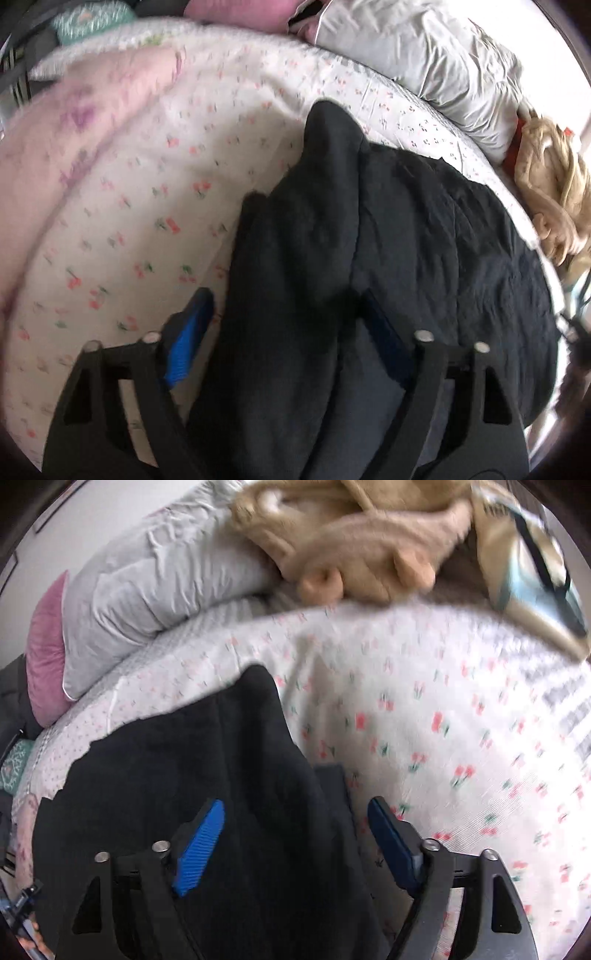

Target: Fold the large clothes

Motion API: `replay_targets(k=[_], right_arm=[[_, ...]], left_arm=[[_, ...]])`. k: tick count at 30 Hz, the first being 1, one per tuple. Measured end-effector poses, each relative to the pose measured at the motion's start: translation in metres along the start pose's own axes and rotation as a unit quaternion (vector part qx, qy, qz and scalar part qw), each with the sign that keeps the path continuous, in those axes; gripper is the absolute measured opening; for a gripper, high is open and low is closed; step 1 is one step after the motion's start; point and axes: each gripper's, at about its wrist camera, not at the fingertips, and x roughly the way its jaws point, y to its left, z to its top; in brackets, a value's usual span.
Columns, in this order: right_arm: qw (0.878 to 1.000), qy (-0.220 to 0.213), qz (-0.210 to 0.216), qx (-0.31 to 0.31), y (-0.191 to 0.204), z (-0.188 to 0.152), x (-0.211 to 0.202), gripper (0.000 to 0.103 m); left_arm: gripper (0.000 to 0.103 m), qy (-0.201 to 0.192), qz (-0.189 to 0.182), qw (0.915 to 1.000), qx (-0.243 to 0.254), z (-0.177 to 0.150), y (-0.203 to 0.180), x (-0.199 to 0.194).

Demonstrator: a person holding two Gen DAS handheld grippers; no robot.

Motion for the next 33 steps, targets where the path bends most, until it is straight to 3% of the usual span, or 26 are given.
replay_targets(k=[1,2,3,4,6,8,10,12,13,14,15,17,19,21,22,23,25,26,28,30,33], right_arm=[[1.000,0.015,0.011,0.000,0.000,-0.004,0.010,0.051],[1.000,0.021,0.016,-0.002,0.000,-0.004,0.016,0.043],[1.000,0.019,0.014,-0.010,0.005,-0.006,0.018,0.027],[1.000,0.006,0.010,-0.027,0.014,-0.007,0.014,0.011],[0.999,-0.026,0.016,-0.043,0.025,-0.002,-0.005,0.009],[0.995,-0.074,0.020,-0.056,0.029,0.004,-0.031,0.009],[0.994,-0.093,0.001,-0.054,0.025,0.005,-0.042,0.008],[0.996,-0.056,-0.050,-0.052,0.014,0.000,-0.018,0.008],[0.995,-0.030,-0.074,-0.053,0.009,-0.005,-0.003,0.008],[0.995,-0.003,-0.089,-0.050,0.004,-0.010,0.012,0.008],[0.995,0.011,-0.086,-0.040,-0.002,-0.015,0.020,0.008],[0.995,0.000,-0.092,-0.030,-0.004,-0.011,0.010,0.011],[0.996,-0.019,-0.090,-0.013,-0.001,-0.007,-0.010,0.013],[0.996,-0.047,-0.074,-0.004,0.014,0.002,-0.029,0.015],[0.996,-0.056,-0.069,-0.007,0.024,0.007,-0.032,0.016],[0.996,-0.064,-0.060,-0.020,0.043,0.013,-0.033,0.017],[0.996,-0.053,-0.009,-0.069,0.094,0.017,-0.026,0.027],[0.995,-0.040,0.019,-0.087,0.117,0.015,-0.018,0.033],[0.990,-0.027,0.067,-0.120,0.166,0.003,-0.002,0.073],[0.981,-0.025,0.095,-0.168,0.208,-0.014,0.015,0.075],[0.963,0.015,0.080,-0.255,0.253,-0.034,0.054,0.074]], left_arm=[[0.075,-0.001,-0.003,0.9999,-0.012,-0.001,-0.002,0.002],[0.074,-0.005,-0.002,0.9999,-0.016,-0.001,-0.004,0.003],[0.071,-0.008,-0.002,0.9998,-0.017,0.000,-0.008,0.003],[0.054,-0.012,-0.004,0.9998,-0.015,-0.001,-0.011,0.002],[0.019,-0.030,-0.021,0.9993,-0.012,-0.001,-0.014,-0.009],[0.015,-0.060,-0.062,0.9952,-0.046,0.003,-0.005,-0.029],[0.015,-0.078,-0.078,0.9899,-0.088,0.006,0.011,-0.034],[0.017,-0.048,-0.055,0.9913,-0.110,0.003,0.021,-0.013],[0.023,-0.016,-0.027,0.9924,-0.119,-0.003,0.027,0.005],[0.035,-0.011,-0.020,0.9922,-0.123,-0.006,0.031,0.012],[0.039,-0.013,-0.012,0.9917,-0.128,-0.007,0.032,0.012],[0.041,-0.016,0.027,0.9921,-0.122,-0.003,0.024,0.002],[0.041,-0.055,0.075,0.9911,-0.095,0.003,0.004,-0.020],[0.042,-0.098,0.068,0.9906,-0.066,0.013,-0.020,-0.035],[0.046,-0.116,0.054,0.9911,-0.035,0.024,-0.043,-0.039],[0.058,-0.120,0.048,0.9915,-0.009,0.030,-0.062,-0.039],[0.069,-0.108,0.019,0.9922,0.059,0.039,-0.111,-0.026],[0.069,-0.098,0.008,0.9919,0.080,0.042,-0.128,-0.016],[0.069,-0.069,-0.020,0.9900,0.121,0.041,-0.165,0.011],[0.069,-0.048,-0.035,0.9890,0.136,0.041,-0.180,0.032],[0.069,-0.023,-0.022,0.9893,0.142,0.045,-0.180,0.062]])
